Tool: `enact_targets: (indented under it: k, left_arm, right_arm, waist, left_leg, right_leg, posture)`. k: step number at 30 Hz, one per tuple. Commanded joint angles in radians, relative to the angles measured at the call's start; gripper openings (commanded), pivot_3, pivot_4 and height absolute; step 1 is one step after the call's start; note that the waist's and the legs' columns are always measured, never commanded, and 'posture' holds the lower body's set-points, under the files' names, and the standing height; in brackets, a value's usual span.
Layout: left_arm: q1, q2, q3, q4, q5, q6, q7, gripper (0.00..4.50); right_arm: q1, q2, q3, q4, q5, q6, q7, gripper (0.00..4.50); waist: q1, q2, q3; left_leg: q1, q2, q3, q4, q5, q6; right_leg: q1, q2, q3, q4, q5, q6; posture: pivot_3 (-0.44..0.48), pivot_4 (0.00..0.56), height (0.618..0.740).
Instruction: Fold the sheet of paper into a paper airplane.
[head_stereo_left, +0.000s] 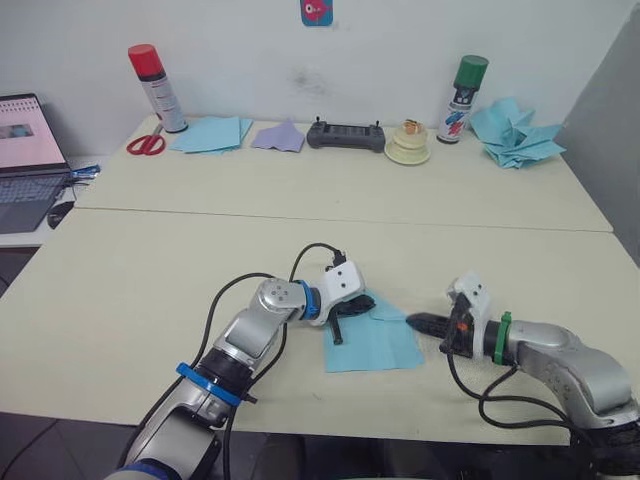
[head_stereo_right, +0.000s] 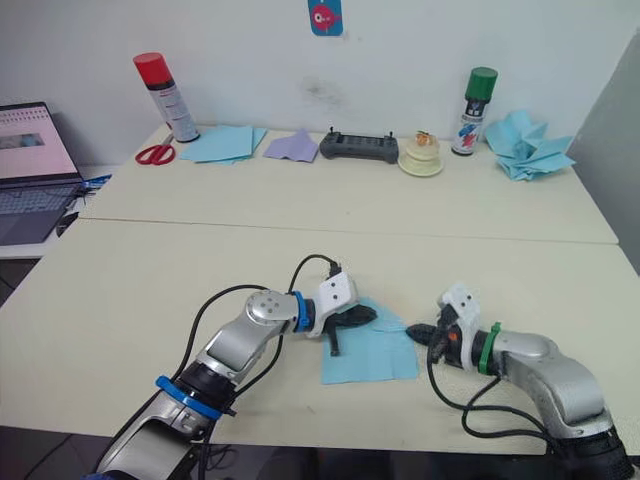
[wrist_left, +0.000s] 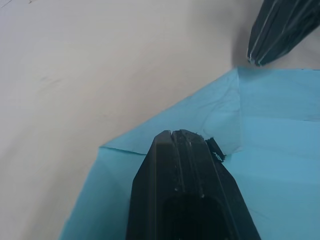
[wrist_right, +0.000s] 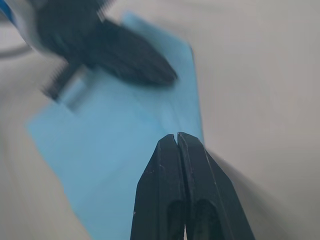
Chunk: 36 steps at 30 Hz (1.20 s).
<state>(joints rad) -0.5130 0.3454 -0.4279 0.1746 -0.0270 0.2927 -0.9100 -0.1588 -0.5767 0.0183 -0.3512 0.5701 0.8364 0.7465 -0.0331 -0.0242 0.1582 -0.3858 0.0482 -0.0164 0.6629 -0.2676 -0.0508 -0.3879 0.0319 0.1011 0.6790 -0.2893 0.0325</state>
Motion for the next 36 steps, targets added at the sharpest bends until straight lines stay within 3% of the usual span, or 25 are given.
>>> enact_targets:
  k: [1, 6, 13, 19, 24, 29, 36]
  left_arm:
    - [0.019, 0.007, -0.024, 0.042, 0.039, 0.013, 0.001, 0.0]
    - [0.022, 0.014, -0.018, 0.032, 0.038, 0.017, 0.001, 0.0]
    - [0.031, 0.019, 0.035, -0.007, -0.004, 0.061, 0.013, 0.0]
    - [0.015, -0.104, 0.156, -0.105, -0.163, 0.138, 0.057, 0.0]
    - [0.016, -0.12, 0.112, -0.047, -0.104, 0.108, 0.076, 0.0]
    - [0.022, -0.064, 0.042, 0.024, 0.003, 0.1, 0.097, 0.0]
    - [0.047, -0.017, 0.165, 0.009, -0.004, 0.055, 0.209, 0.0]
  right_arm:
    - [-0.043, 0.018, -0.009, -0.034, 0.039, -0.006, 0.014, 0.05]
    - [-0.088, 0.05, 0.085, 0.07, -0.101, -0.065, -0.063, 0.05]
    - [-0.072, 0.03, 0.17, 0.107, -0.191, -0.091, -0.058, 0.05]
    - [-0.053, 0.049, 0.18, 0.103, -0.211, -0.098, -0.067, 0.05]
    - [-0.054, 0.052, 0.183, 0.11, -0.219, -0.107, -0.063, 0.05]
    - [-0.057, 0.053, 0.183, 0.111, -0.222, -0.108, -0.062, 0.05]
    - [-0.058, 0.063, 0.203, 0.129, -0.241, -0.121, -0.049, 0.05]
  waist:
    - [0.0, 0.0, 0.0]
    - [0.0, 0.0, 0.0]
    - [-0.001, 0.0, 0.0]
    - [-0.002, -0.001, 0.001]
    - [-0.004, -0.001, 0.001]
    - [-0.005, -0.001, 0.001]
    - [-0.014, -0.001, 0.001]
  left_leg:
    - [0.0, 0.0, -0.001, 0.0, 0.0, 0.0]
    - [-0.001, 0.0, -0.002, 0.0, 0.0, 0.0]
    - [-0.001, 0.0, -0.002, -0.001, 0.0, 0.0]
    - [-0.003, 0.0, -0.003, 0.0, 0.0, 0.0]
    - [-0.004, 0.0, -0.004, -0.001, 0.0, 0.0]
    - [-0.004, -0.001, -0.005, -0.001, 0.0, 0.0]
    - [-0.003, -0.001, -0.006, -0.001, 0.0, 0.0]
  right_leg:
    - [0.0, 0.0, 0.0, 0.0, 0.0, 0.0]
    - [0.0, 0.0, -0.001, -0.001, 0.0, 0.0]
    - [-0.001, 0.0, -0.001, 0.0, 0.0, -0.001]
    - [-0.001, 0.0, -0.003, 0.0, -0.001, -0.001]
    - [-0.002, 0.0, -0.003, -0.001, -0.001, -0.001]
    - [-0.002, 0.0, -0.004, -0.001, -0.001, -0.001]
    - [-0.001, 0.0, -0.004, 0.0, -0.001, -0.001]
  posture:
    - [0.0, 0.15, 0.74]
    - [0.0, 0.15, 0.74]
    - [0.0, 0.15, 0.74]
    - [0.0, 0.15, 0.74]
    - [0.0, 0.15, 0.74]
    - [0.0, 0.15, 0.74]
    - [0.0, 0.15, 0.74]
